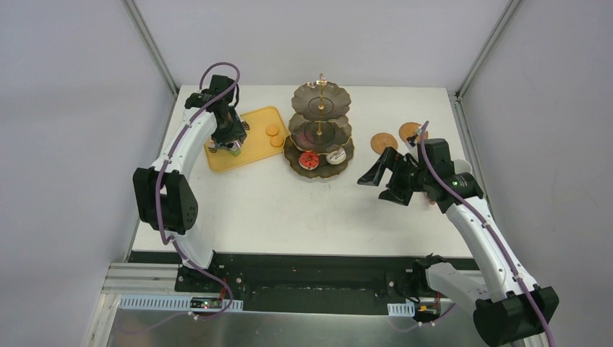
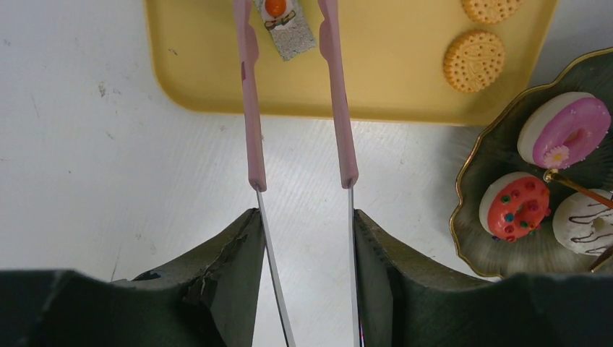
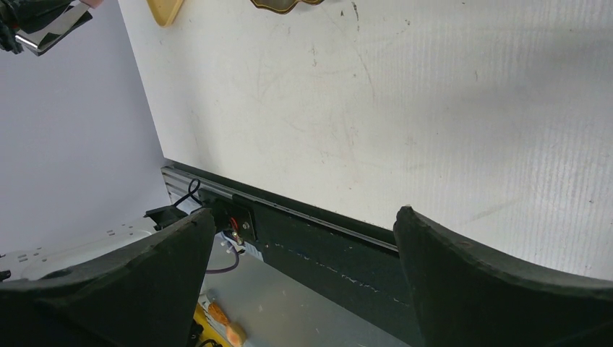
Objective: Serve the afternoon tea
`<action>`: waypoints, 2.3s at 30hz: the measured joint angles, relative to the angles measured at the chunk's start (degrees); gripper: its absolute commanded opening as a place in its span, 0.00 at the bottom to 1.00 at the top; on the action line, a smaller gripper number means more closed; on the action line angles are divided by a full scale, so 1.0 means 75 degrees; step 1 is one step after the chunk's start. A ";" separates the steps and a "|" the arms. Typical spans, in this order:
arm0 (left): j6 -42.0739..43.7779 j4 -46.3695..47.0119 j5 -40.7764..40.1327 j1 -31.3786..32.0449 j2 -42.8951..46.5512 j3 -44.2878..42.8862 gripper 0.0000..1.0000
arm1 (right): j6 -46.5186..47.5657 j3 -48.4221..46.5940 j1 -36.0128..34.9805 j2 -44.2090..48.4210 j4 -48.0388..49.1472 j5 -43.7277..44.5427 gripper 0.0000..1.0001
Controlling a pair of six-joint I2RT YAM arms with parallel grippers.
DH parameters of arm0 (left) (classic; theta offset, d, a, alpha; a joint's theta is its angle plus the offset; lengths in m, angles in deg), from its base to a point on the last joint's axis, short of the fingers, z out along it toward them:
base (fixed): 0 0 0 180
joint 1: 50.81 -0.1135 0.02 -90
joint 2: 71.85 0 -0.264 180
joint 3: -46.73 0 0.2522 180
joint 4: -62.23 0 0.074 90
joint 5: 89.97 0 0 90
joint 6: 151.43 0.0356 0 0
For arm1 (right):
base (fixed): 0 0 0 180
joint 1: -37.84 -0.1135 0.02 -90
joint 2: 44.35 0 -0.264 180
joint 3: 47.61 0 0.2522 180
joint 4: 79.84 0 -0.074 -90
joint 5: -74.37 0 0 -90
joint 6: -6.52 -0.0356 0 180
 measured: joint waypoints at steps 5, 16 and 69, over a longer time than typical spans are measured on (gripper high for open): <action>-0.0166 0.0131 -0.0020 -0.0026 -0.0265 0.0082 0.44 | 0.0000 0.0000 0.0029 -0.0012 0.0026 0.0000 0.99; -0.0417 0.0329 -0.0157 -0.0026 -0.0481 0.0265 0.36 | 0.0003 0.0000 0.0073 -0.0020 0.0026 0.0000 0.99; 0.3631 -0.1282 0.1081 0.2993 0.1297 -0.1950 0.06 | -0.0058 0.0000 0.0117 0.0082 0.0029 -0.0093 0.99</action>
